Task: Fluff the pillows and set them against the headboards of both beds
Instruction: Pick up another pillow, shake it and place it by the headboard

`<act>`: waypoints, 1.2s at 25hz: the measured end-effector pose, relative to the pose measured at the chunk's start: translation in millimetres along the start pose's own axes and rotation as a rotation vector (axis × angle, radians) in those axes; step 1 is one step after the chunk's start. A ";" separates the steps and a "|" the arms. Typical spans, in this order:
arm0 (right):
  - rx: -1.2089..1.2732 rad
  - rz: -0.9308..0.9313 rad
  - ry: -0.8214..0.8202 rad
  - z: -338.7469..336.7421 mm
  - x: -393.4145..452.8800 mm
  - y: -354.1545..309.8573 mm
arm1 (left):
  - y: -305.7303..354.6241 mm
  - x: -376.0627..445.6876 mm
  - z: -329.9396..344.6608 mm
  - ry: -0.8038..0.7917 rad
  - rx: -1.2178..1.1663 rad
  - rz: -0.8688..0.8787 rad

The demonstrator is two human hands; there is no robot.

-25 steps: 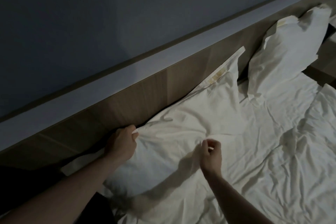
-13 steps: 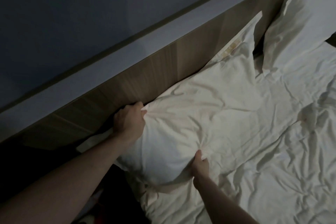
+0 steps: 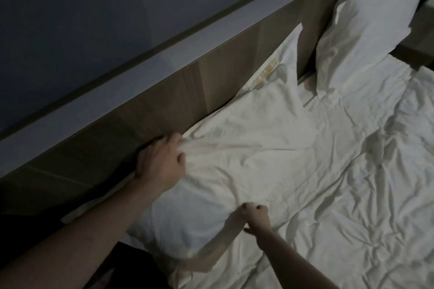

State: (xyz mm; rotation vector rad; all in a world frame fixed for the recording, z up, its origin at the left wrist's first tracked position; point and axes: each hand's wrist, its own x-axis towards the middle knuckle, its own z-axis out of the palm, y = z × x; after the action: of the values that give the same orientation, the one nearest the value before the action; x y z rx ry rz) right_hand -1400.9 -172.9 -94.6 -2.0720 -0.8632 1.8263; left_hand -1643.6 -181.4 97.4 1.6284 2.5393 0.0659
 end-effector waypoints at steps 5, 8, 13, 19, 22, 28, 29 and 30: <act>0.263 -0.181 0.298 -86.4 79.5 -100.6 | 105.5 86.8 8.6 -0.060 -0.239 0.165; 0.232 -0.218 0.346 -120.3 98.0 -148.1 | 160.0 133.6 34.1 -0.130 -0.187 0.175; 0.246 -0.043 0.129 -106.7 125.0 -145.9 | 193.5 171.2 63.6 -0.077 -0.187 0.087; 0.414 -0.270 0.216 -94.2 141.0 -141.1 | 182.0 175.8 45.8 0.200 -0.371 0.154; 0.520 -0.389 0.320 -93.7 133.6 -156.2 | 186.2 176.5 34.7 0.330 -0.465 0.222; 0.293 -0.337 0.330 -95.4 148.8 -151.0 | 202.1 195.1 41.5 0.143 -0.197 0.094; 0.216 -0.274 0.300 -93.3 152.4 -138.6 | 199.8 189.1 47.7 0.093 -0.118 0.081; 0.174 -0.195 0.264 -90.6 152.8 -123.8 | 196.0 181.4 54.0 0.065 -0.066 0.084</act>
State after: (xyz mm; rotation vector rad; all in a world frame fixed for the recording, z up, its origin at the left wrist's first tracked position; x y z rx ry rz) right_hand -1340.4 31.1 -134.9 -1.9844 -0.7744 1.4354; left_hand -1534.6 63.7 49.5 1.7342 2.4853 0.2118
